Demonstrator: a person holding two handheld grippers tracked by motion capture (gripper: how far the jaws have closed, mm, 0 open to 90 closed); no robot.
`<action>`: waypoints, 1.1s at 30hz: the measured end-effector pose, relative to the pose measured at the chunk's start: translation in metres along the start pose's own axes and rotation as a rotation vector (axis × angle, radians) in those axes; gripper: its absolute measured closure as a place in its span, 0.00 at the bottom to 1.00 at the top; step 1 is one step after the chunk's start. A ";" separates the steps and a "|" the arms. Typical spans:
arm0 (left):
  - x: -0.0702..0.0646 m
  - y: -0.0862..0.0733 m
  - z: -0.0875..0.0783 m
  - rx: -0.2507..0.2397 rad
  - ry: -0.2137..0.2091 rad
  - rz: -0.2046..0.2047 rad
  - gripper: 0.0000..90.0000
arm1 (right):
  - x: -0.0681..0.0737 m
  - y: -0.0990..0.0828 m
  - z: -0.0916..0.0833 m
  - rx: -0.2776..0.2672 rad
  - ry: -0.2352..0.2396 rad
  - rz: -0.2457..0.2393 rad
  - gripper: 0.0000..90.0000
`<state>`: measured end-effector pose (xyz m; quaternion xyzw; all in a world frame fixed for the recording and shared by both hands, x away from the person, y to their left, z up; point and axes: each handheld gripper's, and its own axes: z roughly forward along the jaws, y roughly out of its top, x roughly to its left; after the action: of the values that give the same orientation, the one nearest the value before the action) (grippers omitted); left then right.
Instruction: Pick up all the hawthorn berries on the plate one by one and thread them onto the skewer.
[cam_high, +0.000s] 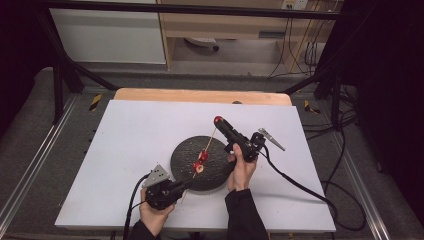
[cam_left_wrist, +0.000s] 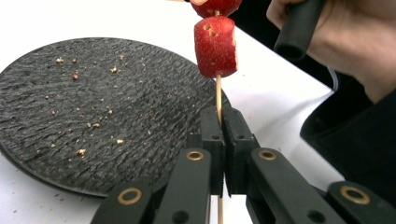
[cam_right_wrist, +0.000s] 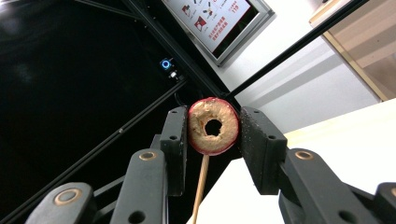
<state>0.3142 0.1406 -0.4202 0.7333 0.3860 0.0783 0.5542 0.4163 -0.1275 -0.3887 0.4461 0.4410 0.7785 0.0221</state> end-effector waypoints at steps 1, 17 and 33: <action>-0.001 0.000 0.001 -0.003 0.002 -0.003 0.97 | 0.000 -0.001 0.000 0.001 0.002 0.001 0.71; -0.001 0.016 0.017 -0.041 0.008 -0.041 0.98 | 0.000 -0.012 -0.001 0.038 0.009 0.006 0.71; 0.006 0.021 0.019 -0.033 0.029 -0.034 0.98 | -0.001 -0.025 -0.002 0.077 0.002 -0.013 0.71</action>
<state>0.3394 0.1283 -0.4107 0.7164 0.4047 0.0858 0.5618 0.4067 -0.1139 -0.4074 0.4431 0.4734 0.7612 0.0095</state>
